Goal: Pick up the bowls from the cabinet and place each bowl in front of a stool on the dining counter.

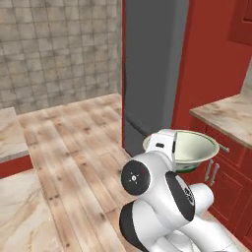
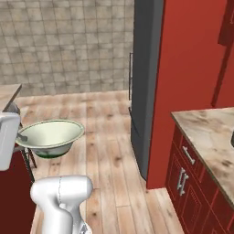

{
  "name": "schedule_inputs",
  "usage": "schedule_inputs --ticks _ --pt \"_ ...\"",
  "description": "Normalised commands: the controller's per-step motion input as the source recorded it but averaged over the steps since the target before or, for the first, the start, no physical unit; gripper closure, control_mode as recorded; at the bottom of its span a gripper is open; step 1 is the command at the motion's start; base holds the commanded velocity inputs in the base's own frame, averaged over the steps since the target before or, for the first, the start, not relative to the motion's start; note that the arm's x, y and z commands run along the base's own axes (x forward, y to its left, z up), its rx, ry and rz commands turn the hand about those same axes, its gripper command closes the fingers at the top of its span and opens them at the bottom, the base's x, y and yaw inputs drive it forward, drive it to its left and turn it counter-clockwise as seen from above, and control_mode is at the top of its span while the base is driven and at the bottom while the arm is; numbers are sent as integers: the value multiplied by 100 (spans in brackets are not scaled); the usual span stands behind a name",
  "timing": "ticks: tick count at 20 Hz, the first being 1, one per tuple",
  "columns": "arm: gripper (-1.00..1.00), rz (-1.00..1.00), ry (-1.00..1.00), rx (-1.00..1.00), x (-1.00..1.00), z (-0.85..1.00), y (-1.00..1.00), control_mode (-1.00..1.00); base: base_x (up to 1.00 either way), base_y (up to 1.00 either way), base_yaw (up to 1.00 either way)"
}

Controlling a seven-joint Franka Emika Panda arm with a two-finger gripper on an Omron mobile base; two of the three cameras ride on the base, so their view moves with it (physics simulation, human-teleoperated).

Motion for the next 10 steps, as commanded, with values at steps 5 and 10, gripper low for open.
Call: schedule_inputs --ticks 5,10 --pt "100 0 0 0 0 0 0 100 20 -15 49" --pt "100 0 0 0 0 0 0 100 17 -29 22"
